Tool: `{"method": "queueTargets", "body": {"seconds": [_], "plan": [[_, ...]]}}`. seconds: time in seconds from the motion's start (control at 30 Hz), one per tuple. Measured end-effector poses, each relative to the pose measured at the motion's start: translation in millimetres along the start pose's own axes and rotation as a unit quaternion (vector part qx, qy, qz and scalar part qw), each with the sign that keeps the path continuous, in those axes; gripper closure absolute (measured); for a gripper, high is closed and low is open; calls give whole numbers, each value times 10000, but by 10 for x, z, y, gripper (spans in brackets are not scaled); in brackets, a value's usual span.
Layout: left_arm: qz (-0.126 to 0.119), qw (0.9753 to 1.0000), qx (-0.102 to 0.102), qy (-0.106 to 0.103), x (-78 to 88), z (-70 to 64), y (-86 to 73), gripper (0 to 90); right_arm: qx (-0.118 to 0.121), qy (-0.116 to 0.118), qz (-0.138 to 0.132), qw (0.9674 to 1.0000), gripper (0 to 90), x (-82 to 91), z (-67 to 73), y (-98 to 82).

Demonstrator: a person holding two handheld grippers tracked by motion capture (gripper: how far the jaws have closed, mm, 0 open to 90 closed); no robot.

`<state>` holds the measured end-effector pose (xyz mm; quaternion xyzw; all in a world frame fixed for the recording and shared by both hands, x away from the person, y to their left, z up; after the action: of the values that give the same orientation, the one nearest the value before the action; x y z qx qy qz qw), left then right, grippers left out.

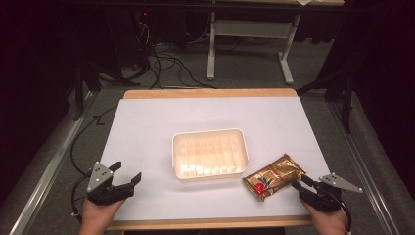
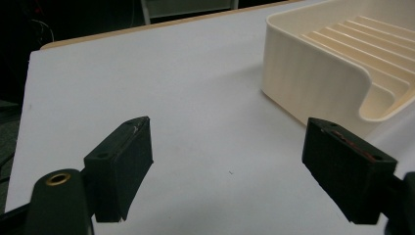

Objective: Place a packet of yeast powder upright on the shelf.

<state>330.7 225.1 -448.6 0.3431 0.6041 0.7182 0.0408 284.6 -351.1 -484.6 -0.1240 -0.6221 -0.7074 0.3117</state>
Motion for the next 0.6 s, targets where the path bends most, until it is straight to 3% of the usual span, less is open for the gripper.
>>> {"method": "queueTargets", "body": {"seconds": [0.6], "plan": [[12, 10000, 12, -19, -16, -39, 15, 196, -31, -126, -13, 9999, 413, -31, -66, 22]]}}
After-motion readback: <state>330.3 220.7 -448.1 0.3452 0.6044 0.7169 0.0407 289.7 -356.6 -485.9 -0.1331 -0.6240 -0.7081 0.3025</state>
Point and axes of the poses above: each handheld gripper's, and its own axes: x roughly backward along the jaws, y roughly out of its top, z roughly to its left, the point moved 4 cm from there along -x, roughly forward along the jaws, and after that the axes turned 3 degrees about -x, right-handed, at the moved point
